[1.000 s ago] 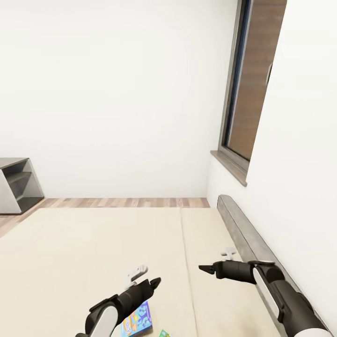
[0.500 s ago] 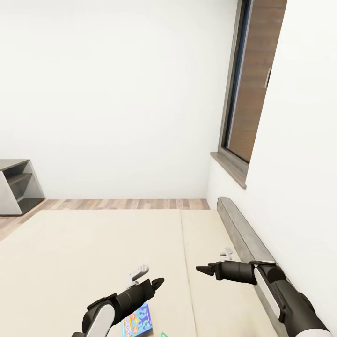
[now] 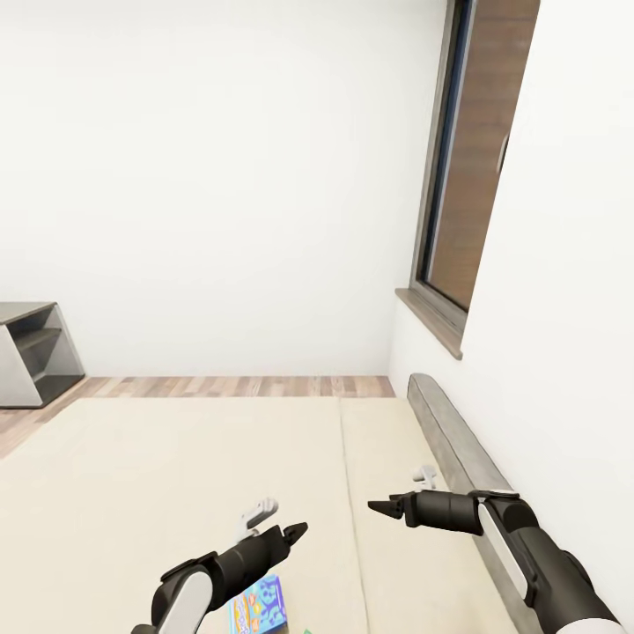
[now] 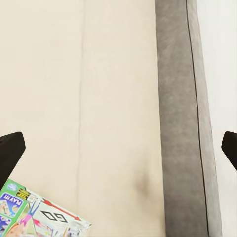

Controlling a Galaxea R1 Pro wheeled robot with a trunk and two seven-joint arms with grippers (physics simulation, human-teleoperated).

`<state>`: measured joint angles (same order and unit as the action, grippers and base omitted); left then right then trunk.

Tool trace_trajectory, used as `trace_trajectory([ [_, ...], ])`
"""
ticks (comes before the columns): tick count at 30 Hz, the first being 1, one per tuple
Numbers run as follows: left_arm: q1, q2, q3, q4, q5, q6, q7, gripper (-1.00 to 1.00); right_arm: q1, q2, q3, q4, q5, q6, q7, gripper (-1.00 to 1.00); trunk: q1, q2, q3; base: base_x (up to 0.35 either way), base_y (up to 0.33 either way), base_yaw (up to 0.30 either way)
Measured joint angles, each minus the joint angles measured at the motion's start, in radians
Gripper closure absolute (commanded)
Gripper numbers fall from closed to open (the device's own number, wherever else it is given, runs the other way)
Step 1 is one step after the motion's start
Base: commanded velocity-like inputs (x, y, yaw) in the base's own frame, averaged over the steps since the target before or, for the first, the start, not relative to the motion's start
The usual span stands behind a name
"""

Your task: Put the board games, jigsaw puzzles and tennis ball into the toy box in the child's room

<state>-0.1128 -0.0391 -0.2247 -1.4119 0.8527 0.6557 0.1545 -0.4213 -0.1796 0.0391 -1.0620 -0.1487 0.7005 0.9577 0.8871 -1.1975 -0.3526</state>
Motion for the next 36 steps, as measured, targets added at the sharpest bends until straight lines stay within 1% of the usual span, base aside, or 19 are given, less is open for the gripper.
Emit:
trace_trajectory([
  [5, -0.001, 0.000, 0.001, 0.003, -0.001, 0.001, -0.001, -1.00, 0.000, 0.000, 0.000, 0.000, 0.000, 0.000, 0.002, -1.00, -0.019, 0.035, 0.016, 0.000, 0.000, 0.000],
  [22, -0.003, 0.000, 0.003, 0.008, -0.008, -0.001, 0.004, -1.00, 0.000, 0.000, -0.001, -0.001, 0.001, 0.000, 0.003, -1.00, -0.019, 0.035, 0.016, 0.000, 0.000, 0.000],
  [27, -0.003, 0.000, 0.003, 0.009, -0.008, -0.002, 0.003, -1.00, 0.000, 0.001, -0.002, -0.001, 0.000, 0.001, 0.003, -1.00, -0.019, 0.035, 0.016, 0.000, 0.000, 0.000],
  [32, -0.003, 0.000, 0.003, 0.011, -0.008, -0.003, 0.003, -1.00, 0.000, 0.008, -0.004, 0.000, 0.001, 0.001, -0.003, -1.00, -0.019, 0.035, 0.016, 0.000, 0.000, 0.000],
  [36, -0.003, 0.000, 0.003, 0.021, -0.007, -0.003, 0.001, -1.00, 0.000, 0.007, -0.004, -0.001, 0.000, 0.002, -0.004, -1.00, -0.019, 0.035, 0.016, 0.000, 0.000, 0.000],
])
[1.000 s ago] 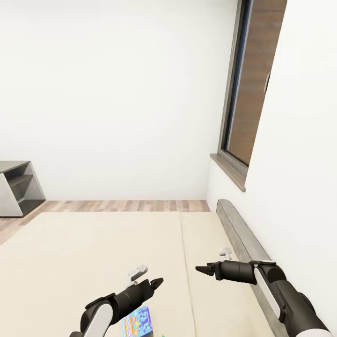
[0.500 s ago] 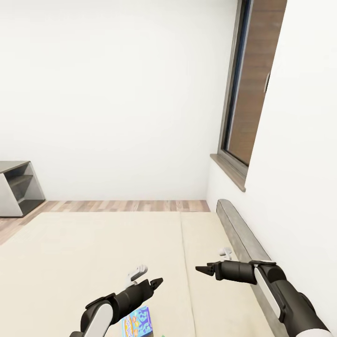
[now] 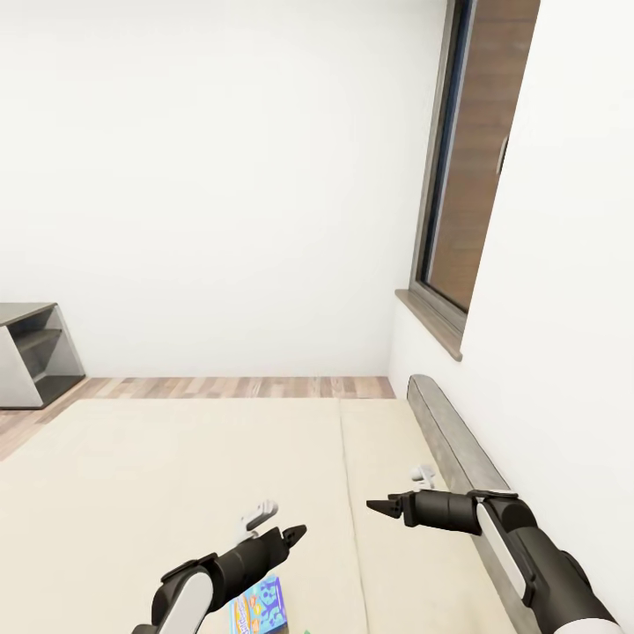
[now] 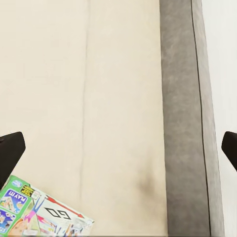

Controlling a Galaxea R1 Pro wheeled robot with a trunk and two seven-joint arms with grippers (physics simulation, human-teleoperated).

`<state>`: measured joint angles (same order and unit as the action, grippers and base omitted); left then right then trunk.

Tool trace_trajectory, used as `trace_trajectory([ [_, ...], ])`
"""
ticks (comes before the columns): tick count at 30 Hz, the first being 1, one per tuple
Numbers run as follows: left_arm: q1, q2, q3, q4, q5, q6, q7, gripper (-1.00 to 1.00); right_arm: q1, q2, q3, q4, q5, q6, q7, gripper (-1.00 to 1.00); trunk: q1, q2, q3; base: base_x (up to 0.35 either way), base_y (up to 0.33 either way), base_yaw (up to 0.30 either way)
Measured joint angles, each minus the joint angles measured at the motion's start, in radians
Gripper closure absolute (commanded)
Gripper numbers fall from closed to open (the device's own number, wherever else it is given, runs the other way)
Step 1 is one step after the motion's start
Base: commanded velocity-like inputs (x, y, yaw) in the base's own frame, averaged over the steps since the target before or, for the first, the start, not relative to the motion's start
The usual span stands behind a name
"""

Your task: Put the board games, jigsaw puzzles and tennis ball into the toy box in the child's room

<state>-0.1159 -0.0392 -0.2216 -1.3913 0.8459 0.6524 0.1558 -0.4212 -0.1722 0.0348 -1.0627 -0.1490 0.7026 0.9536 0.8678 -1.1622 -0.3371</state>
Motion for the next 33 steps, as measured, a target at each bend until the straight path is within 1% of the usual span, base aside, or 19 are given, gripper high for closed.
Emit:
trace_trajectory([
  [5, 0.000, -0.001, 0.000, 0.017, 0.003, 0.000, -0.003, -1.00, -0.001, -0.002, 0.002, 0.000, 0.000, 0.004, 0.000, -1.00, 0.000, 0.000, -0.003, 0.000, 0.000, -0.019],
  [16, 0.000, -0.005, -0.001, 0.054, 0.005, 0.001, -0.013, -1.00, -0.004, -0.006, 0.004, 0.000, 0.001, 0.069, 0.003, -1.00, 0.000, 0.000, -0.017, 0.000, 0.000, -0.032],
  [25, 0.000, -0.005, -0.001, 0.060, 0.005, 0.001, -0.014, -1.00, -0.004, -0.007, 0.004, -0.001, 0.000, 0.082, 0.006, -1.00, 0.000, 0.000, -0.029, 0.000, 0.000, -0.010],
  [33, 0.000, -0.005, 0.000, 0.062, 0.005, 0.000, -0.014, -1.00, -0.002, -0.007, 0.004, -0.005, 0.000, 0.084, 0.008, -1.00, 0.000, 0.000, -0.033, 0.000, 0.000, -0.003],
])
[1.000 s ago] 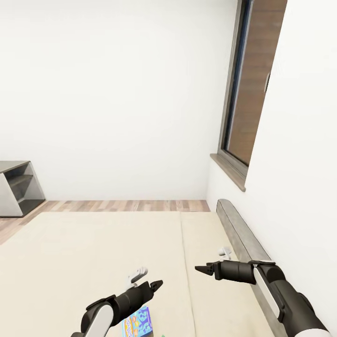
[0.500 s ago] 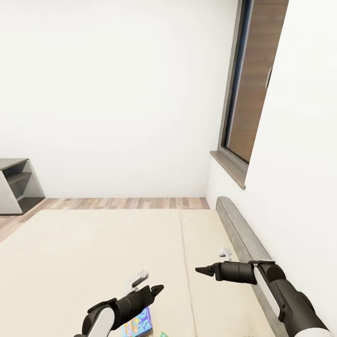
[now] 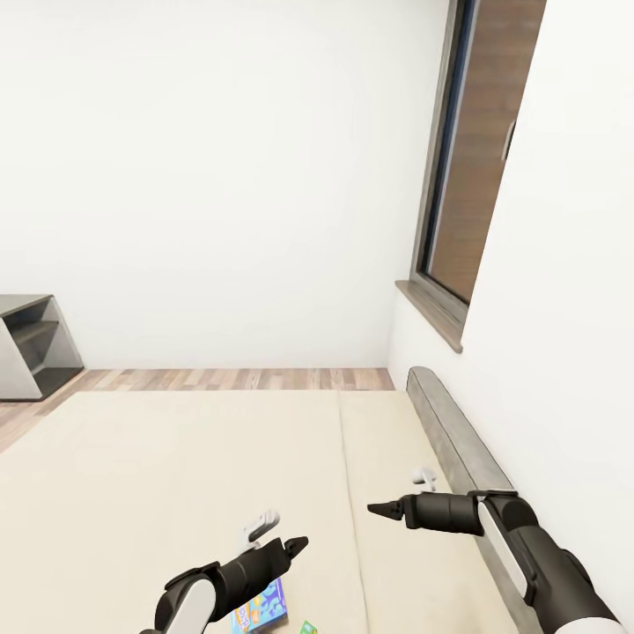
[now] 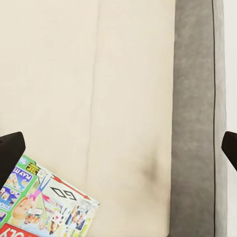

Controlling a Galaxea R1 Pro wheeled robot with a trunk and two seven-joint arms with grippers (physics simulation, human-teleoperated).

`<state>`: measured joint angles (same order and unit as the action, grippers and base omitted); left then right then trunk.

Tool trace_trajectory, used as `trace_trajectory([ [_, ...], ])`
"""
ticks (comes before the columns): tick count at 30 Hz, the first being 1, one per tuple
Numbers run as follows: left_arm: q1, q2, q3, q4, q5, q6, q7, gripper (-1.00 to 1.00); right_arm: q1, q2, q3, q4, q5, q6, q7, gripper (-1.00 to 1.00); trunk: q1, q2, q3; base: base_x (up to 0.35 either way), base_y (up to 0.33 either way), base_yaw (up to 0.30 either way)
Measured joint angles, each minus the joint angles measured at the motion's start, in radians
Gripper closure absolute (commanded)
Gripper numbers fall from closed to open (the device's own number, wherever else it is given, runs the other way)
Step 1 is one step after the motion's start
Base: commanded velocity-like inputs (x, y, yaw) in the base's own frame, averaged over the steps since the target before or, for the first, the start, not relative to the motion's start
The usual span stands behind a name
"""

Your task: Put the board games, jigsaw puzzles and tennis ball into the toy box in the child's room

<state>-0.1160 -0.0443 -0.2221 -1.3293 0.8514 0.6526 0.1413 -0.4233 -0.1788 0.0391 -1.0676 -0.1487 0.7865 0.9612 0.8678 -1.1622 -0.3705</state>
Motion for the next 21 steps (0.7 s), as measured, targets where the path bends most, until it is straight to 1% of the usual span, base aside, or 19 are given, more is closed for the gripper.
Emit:
trace_trajectory([
  [21, 0.000, 0.001, 0.001, 0.005, -0.001, 0.000, 0.000, -1.00, 0.001, 0.002, 0.002, -0.008, 0.000, 0.004, -0.002, -1.00, 0.000, 0.000, -0.003, 0.000, 0.000, 0.000],
])
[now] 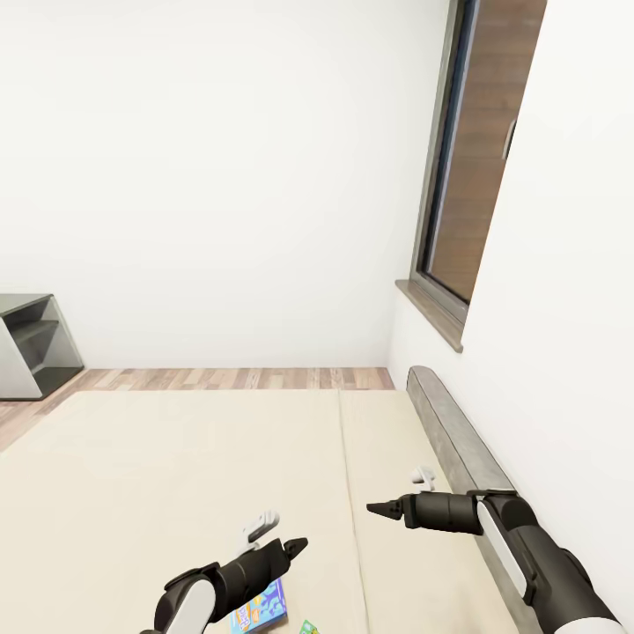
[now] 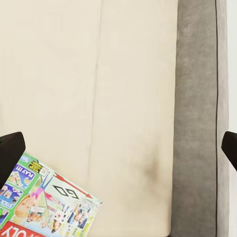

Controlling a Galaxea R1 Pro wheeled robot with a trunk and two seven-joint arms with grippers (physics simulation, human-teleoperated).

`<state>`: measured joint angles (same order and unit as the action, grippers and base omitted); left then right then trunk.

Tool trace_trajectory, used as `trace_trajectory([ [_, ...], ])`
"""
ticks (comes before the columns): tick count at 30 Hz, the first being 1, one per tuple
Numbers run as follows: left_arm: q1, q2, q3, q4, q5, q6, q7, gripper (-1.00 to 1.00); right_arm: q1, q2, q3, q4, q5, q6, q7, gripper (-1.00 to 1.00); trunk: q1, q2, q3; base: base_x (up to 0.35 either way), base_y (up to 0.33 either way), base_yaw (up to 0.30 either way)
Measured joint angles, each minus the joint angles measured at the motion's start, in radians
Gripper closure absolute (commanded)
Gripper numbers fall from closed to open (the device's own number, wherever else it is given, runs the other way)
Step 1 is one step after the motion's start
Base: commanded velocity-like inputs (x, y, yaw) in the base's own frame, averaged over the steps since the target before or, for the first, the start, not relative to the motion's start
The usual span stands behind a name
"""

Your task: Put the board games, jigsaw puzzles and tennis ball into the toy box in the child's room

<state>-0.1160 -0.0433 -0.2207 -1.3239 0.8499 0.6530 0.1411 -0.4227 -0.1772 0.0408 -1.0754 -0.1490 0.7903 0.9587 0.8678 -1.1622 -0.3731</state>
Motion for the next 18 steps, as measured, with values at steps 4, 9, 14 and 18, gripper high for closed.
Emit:
trace_trajectory([
  [4, 0.000, 0.000, 0.000, 0.002, 0.000, 0.000, -0.001, -1.00, 0.000, -0.001, 0.001, 0.000, 0.000, 0.002, 0.001, -1.00, 0.000, 0.000, -0.003, 0.000, 0.000, 0.000],
  [9, 0.000, 0.000, 0.000, 0.004, 0.000, 0.000, -0.001, -1.00, 0.000, 0.000, 0.001, 0.000, 0.000, 0.004, 0.001, -1.00, 0.000, 0.000, -0.009, 0.000, 0.000, 0.000],
  [14, 0.000, 0.002, 0.000, 0.006, 0.001, 0.001, -0.002, -1.00, -0.001, 0.000, 0.007, 0.000, 0.000, 0.005, 0.001, -1.00, 0.000, 0.000, -0.017, 0.000, 0.000, 0.000],
  [18, 0.000, 0.002, 0.000, 0.007, 0.001, 0.003, -0.002, -1.00, -0.001, 0.000, 0.015, 0.000, 0.001, 0.010, 0.002, -1.00, 0.000, 0.000, -0.023, 0.000, 0.000, 0.000],
])
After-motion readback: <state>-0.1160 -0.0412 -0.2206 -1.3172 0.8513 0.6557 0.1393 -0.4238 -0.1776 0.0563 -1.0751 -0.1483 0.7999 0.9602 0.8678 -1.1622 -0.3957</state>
